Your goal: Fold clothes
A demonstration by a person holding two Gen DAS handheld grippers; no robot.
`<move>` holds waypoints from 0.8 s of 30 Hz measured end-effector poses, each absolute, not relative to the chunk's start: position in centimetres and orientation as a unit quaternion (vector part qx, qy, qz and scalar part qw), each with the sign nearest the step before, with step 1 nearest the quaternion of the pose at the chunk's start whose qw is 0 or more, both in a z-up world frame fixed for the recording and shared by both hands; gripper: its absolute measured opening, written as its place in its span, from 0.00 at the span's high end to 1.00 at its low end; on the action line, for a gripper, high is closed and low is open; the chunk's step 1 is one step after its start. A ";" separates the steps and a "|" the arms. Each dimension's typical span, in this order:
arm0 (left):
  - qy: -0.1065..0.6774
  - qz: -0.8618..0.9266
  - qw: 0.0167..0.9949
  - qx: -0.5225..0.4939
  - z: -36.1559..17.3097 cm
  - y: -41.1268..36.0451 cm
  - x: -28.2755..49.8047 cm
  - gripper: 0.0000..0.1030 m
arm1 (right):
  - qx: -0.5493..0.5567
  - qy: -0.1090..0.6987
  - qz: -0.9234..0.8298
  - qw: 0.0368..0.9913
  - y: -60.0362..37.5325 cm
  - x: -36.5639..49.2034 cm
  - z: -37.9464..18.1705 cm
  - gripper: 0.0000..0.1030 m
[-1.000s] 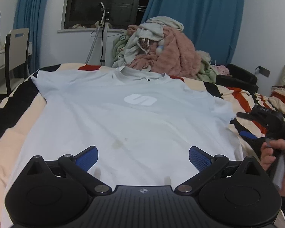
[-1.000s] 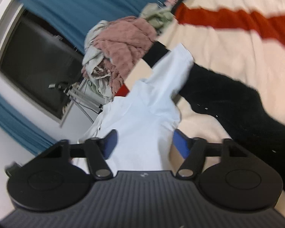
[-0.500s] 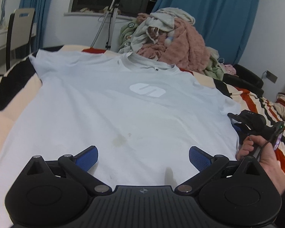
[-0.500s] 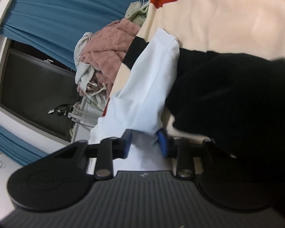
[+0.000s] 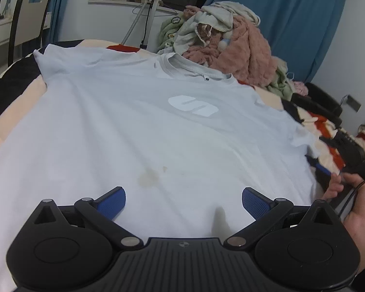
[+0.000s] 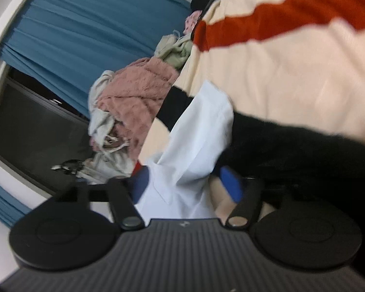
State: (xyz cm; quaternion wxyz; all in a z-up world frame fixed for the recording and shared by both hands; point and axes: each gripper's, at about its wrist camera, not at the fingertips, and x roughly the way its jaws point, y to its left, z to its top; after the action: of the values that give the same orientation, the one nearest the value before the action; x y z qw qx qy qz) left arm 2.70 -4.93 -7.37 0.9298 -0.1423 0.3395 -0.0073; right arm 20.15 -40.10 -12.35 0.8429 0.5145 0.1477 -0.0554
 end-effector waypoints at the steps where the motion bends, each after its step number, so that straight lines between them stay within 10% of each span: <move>1: 0.337 -0.008 0.930 -0.148 -7.1 -4.8 2.3 0.00 | 0.508 0.159 -0.061 0.844 -40.0 19.9 -12.0 0.31; 7: 0.329 -0.010 0.928 -0.172 -6.0 -4.0 0.1 0.00 | 0.532 0.235 -0.021 0.814 -38.8 20.9 -14.3 0.33; 24: 0.334 0.004 0.925 -0.182 -7.1 -4.2 1.6 0.00 | 0.568 0.137 0.058 0.809 -38.8 24.2 -15.2 0.29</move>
State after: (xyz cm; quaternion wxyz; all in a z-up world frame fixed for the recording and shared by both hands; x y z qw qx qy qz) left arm 1.63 -4.18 -7.08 0.9247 -0.1821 0.3344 0.0042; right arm 24.19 -38.85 -15.17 0.8092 0.5684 0.1370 0.0575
